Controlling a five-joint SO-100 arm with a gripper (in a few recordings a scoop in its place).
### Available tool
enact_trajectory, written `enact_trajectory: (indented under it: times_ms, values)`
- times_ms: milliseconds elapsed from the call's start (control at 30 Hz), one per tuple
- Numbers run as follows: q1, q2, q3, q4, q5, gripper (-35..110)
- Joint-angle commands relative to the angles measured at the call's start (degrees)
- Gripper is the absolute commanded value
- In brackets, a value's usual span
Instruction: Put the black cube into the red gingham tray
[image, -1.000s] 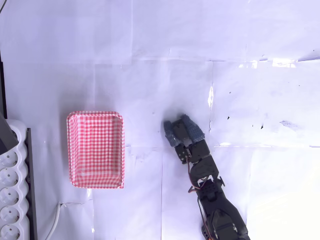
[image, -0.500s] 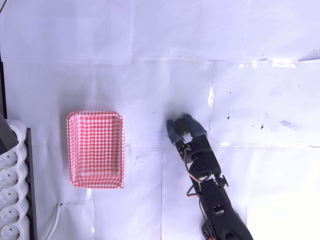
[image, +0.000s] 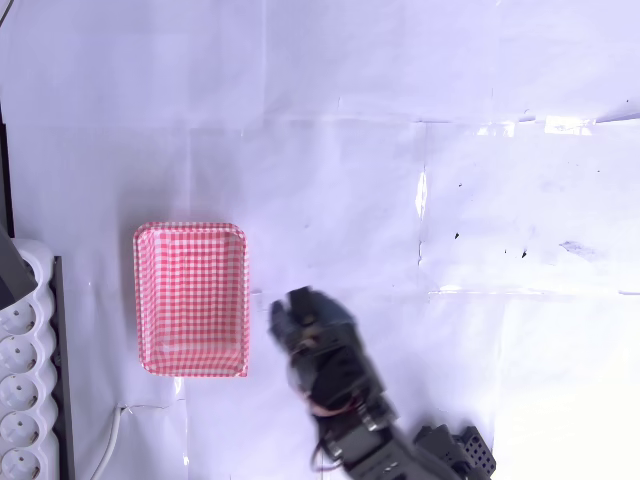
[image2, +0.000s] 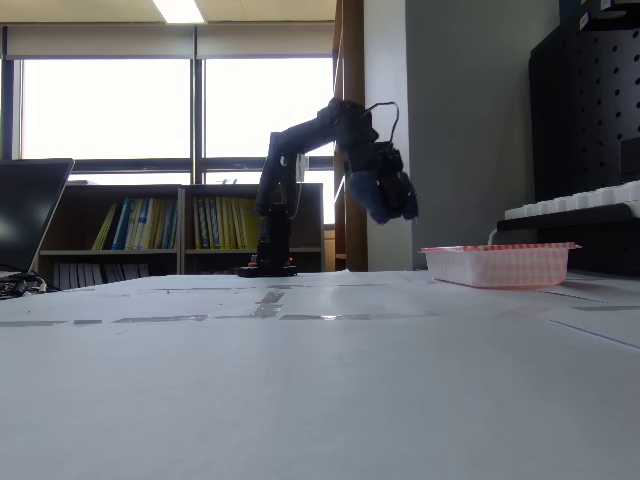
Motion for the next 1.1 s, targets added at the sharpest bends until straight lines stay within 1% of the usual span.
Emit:
enact_trajectory:
  times_ms: [0,167,267,667,933,1067]
  values:
    - [-5.4,7.3,27.8,4.0,-1.1,0]
    - [-8.8,17.6,37.1,-1.2,2.3,0]
    - [-9.5,20.9,37.4,-4.8,3.9,0]
    - [-12.4,30.9,38.1,-9.6,7.7,1]
    - [-12.9,34.1,38.4,-8.9,12.7,9]
    - [-12.7,34.3,38.4,-7.8,13.2,17]
